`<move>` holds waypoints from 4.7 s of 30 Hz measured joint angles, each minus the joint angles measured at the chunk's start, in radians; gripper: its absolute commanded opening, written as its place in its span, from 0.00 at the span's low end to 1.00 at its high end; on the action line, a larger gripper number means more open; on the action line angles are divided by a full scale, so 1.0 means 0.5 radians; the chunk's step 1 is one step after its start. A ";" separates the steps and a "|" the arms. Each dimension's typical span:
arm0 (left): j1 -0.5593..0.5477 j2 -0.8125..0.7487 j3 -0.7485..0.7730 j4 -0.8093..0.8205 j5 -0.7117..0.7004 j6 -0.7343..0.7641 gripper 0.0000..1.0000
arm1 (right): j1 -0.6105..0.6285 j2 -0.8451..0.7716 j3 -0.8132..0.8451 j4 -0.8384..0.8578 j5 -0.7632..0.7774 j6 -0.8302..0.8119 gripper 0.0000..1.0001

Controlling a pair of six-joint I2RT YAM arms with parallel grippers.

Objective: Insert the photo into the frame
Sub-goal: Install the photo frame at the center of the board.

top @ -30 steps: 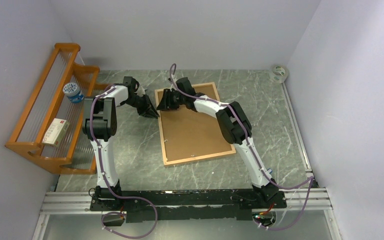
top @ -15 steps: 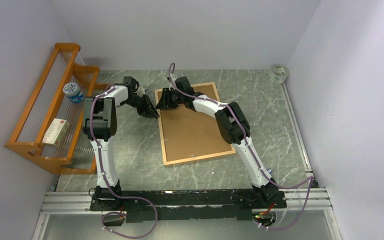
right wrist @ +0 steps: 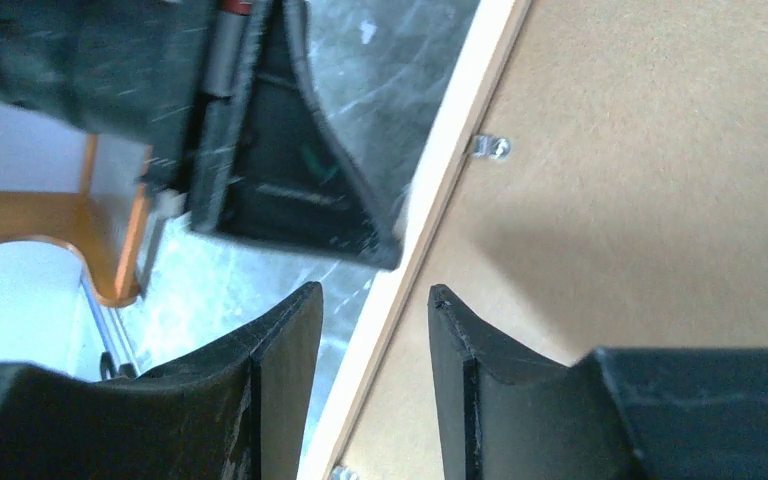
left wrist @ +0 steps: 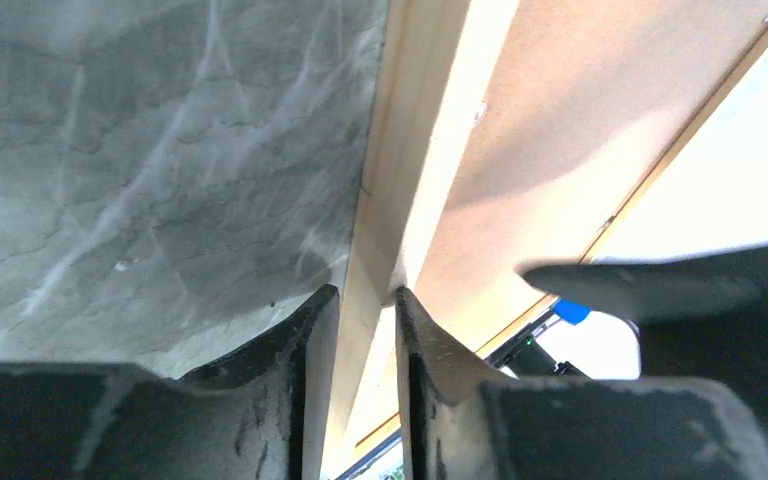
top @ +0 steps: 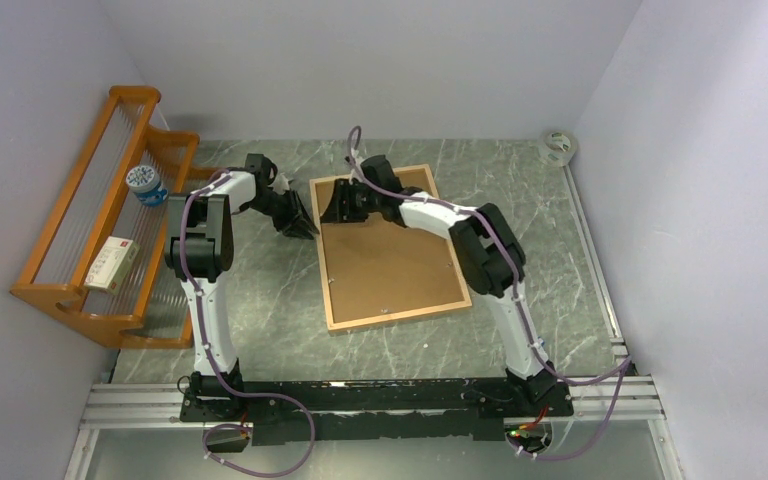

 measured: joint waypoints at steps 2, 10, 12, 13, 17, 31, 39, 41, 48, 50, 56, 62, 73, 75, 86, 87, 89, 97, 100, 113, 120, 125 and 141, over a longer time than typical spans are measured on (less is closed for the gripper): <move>0.003 0.000 -0.002 -0.005 -0.008 0.000 0.40 | -0.002 -0.163 -0.111 -0.044 0.031 -0.020 0.47; 0.008 -0.040 -0.114 0.127 0.069 -0.038 0.44 | 0.019 -0.699 -0.626 -0.056 0.079 -0.031 0.47; 0.008 -0.079 -0.200 0.185 0.103 -0.061 0.42 | 0.053 -0.735 -0.757 -0.056 0.080 -0.018 0.48; 0.008 -0.105 -0.259 0.227 0.121 -0.070 0.40 | 0.082 -0.735 -0.818 -0.054 0.079 -0.004 0.48; 0.008 -0.196 -0.465 0.320 0.175 -0.112 0.33 | 0.210 -0.733 -1.029 -0.048 0.074 0.069 0.48; 0.001 -0.320 -0.694 0.428 0.234 -0.122 0.24 | 0.443 -0.624 -1.086 0.182 0.140 0.279 0.42; 0.002 -0.320 -0.677 0.400 0.217 -0.108 0.24 | 0.460 -0.610 -1.012 0.076 0.222 0.280 0.41; 0.002 -0.320 -0.675 0.398 0.217 -0.105 0.23 | 0.465 -0.614 -1.013 0.083 0.263 0.272 0.41; 0.002 -0.319 -0.674 0.395 0.217 -0.105 0.22 | 0.468 -0.640 -1.031 0.115 0.426 0.217 0.38; 0.002 -0.315 -0.671 0.391 0.219 -0.105 0.22 | 0.467 -0.640 -1.031 0.116 0.435 0.206 0.38; 0.002 -0.314 -0.670 0.391 0.223 -0.105 0.22 | 0.467 -0.636 -1.030 0.118 0.425 0.198 0.38; 0.005 -0.310 -0.670 0.392 0.231 -0.111 0.22 | 0.460 -0.613 -1.012 0.117 0.365 0.203 0.38; 0.025 -0.306 -0.669 0.391 0.239 -0.111 0.21 | 0.455 -0.571 -0.961 0.112 0.334 0.278 0.38; 0.026 -0.306 -0.669 0.392 0.239 -0.111 0.20 | 0.455 -0.566 -0.948 0.097 0.337 0.297 0.38; 0.027 -0.306 -0.676 0.398 0.233 -0.133 0.17 | 0.458 -0.548 -0.916 0.059 0.367 0.367 0.37; 0.027 -0.307 -0.678 0.401 0.231 -0.144 0.17 | 0.460 -0.548 -0.916 0.059 0.378 0.372 0.37; 0.029 -0.309 -0.684 0.406 0.225 -0.166 0.16 | 0.470 -0.548 -0.916 0.059 0.418 0.395 0.36; 0.034 -0.330 -0.710 0.435 0.192 -0.225 0.15 | 0.493 -0.548 -0.916 0.075 0.521 0.449 0.37; 0.034 -0.333 -0.713 0.437 0.185 -0.242 0.15 | 0.494 -0.548 -0.916 0.079 0.532 0.459 0.40; 0.023 -0.341 -0.724 0.400 0.172 -0.240 0.41 | 0.516 -0.665 -1.123 0.363 0.634 0.139 0.42; 0.002 -0.342 -0.702 0.291 0.153 -0.169 0.34 | 0.513 -0.811 -1.178 0.275 0.867 -0.298 0.46; 0.002 -0.365 -0.729 0.306 0.162 -0.153 0.21 | 0.546 -0.797 -1.147 0.142 0.932 -0.620 0.50; 0.016 -0.395 -0.750 0.283 0.165 -0.081 0.15 | 0.749 -0.587 -0.861 -0.037 1.245 -0.948 0.42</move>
